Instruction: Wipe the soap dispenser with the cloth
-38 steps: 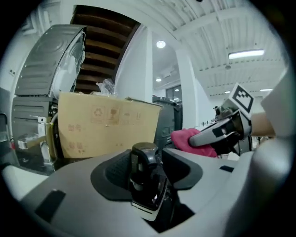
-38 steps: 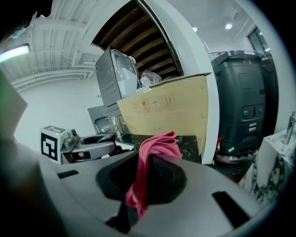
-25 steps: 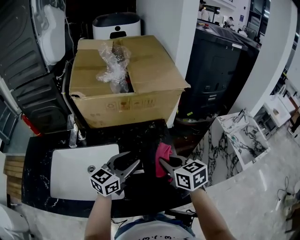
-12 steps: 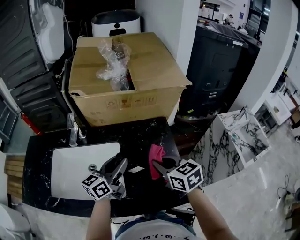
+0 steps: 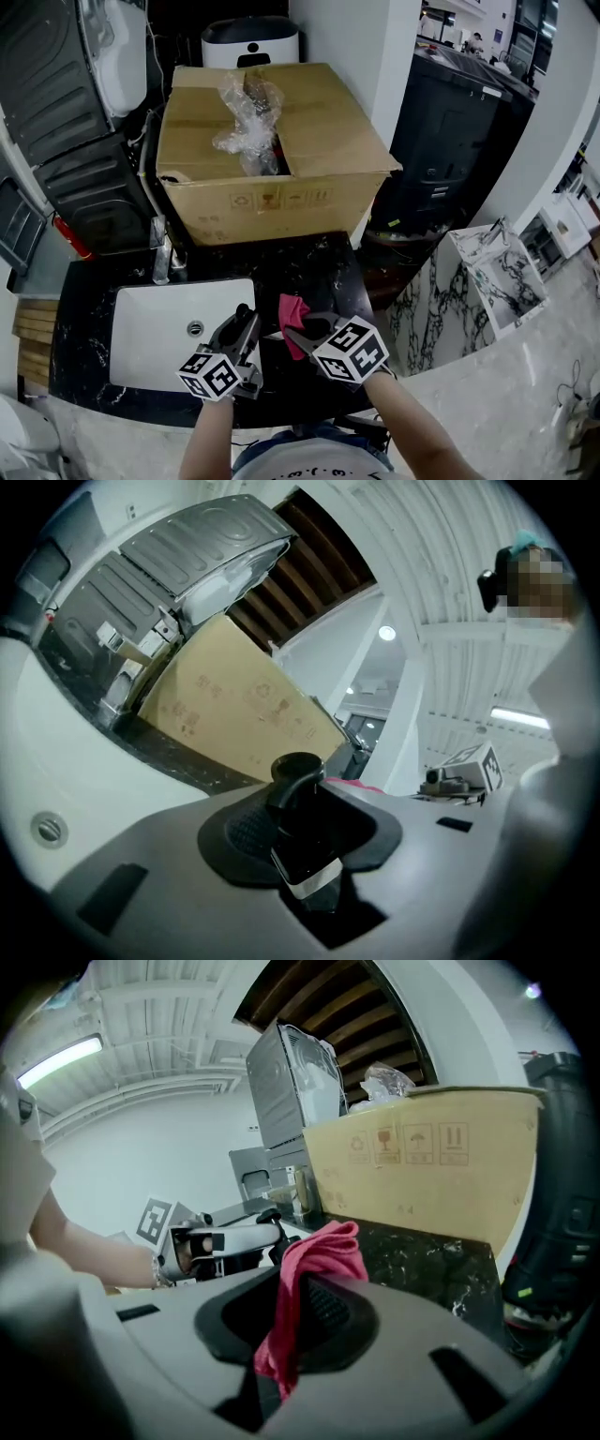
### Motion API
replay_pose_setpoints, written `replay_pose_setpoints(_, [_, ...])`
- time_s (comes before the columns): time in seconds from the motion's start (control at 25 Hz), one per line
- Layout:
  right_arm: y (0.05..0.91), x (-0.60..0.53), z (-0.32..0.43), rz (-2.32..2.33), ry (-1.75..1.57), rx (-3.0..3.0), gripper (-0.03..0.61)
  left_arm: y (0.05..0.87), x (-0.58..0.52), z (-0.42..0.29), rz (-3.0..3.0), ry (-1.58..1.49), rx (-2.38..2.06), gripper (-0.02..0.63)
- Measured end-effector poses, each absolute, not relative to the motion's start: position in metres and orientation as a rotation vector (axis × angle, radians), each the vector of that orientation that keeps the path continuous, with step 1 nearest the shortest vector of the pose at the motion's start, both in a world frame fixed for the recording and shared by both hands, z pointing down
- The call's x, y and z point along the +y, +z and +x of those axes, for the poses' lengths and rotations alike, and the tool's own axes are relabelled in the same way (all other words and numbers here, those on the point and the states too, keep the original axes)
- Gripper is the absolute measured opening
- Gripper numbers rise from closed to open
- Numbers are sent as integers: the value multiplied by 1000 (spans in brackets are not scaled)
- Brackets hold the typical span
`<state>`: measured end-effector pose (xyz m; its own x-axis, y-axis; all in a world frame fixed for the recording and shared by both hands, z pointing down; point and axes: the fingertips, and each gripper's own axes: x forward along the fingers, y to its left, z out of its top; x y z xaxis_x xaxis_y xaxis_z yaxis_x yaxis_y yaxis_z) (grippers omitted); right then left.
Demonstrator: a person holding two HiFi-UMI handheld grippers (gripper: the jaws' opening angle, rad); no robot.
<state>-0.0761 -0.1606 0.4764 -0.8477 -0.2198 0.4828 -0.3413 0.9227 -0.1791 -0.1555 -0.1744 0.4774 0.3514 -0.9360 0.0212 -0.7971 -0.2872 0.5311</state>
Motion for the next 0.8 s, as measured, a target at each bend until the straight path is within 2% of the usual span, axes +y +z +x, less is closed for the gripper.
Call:
replay_pose_setpoints(0.48, [519, -170, -45, 482, 407, -2412, 52, 476, -182, -158, 2120, -396, -1549, 150])
replay_pose_setpoints(0.8, [462, -195, -67, 537, 537, -2646, 52, 477, -183, -159, 2106, -404, -1546, 150])
